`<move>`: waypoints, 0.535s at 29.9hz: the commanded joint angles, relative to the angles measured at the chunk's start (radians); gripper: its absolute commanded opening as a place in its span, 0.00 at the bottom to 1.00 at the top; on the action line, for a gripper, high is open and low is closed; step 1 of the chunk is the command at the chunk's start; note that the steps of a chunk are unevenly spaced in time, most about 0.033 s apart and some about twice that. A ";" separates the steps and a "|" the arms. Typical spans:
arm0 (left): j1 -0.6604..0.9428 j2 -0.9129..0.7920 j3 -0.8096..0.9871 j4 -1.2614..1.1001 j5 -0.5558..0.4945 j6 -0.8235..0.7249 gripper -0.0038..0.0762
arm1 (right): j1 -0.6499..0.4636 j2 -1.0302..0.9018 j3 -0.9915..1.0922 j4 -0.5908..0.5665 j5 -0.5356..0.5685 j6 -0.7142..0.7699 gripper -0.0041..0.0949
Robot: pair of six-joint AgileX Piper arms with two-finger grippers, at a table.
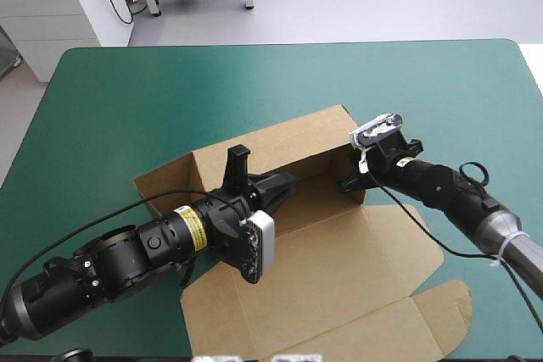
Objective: Fold the box
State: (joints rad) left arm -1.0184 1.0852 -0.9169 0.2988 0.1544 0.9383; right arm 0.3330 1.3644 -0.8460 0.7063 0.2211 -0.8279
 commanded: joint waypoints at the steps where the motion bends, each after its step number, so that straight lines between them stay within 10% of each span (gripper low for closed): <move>1: -0.005 -0.022 -0.090 -0.084 0.009 -0.016 0.07 | 0.000 -0.025 -0.027 -0.020 -0.056 0.007 0.03; 10: 0.123 0.091 -0.378 -0.136 0.323 -0.159 0.07 | 0.000 -0.025 -0.027 -0.068 -0.080 0.040 0.03; 16: 0.339 0.124 -0.437 -0.137 0.316 -0.309 0.07 | 0.000 -0.027 -0.027 -0.068 -0.077 0.043 0.03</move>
State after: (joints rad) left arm -0.7574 1.2307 -1.3048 0.1635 0.5243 0.7156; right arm 0.3341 1.3644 -0.8460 0.6417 0.1989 -0.7828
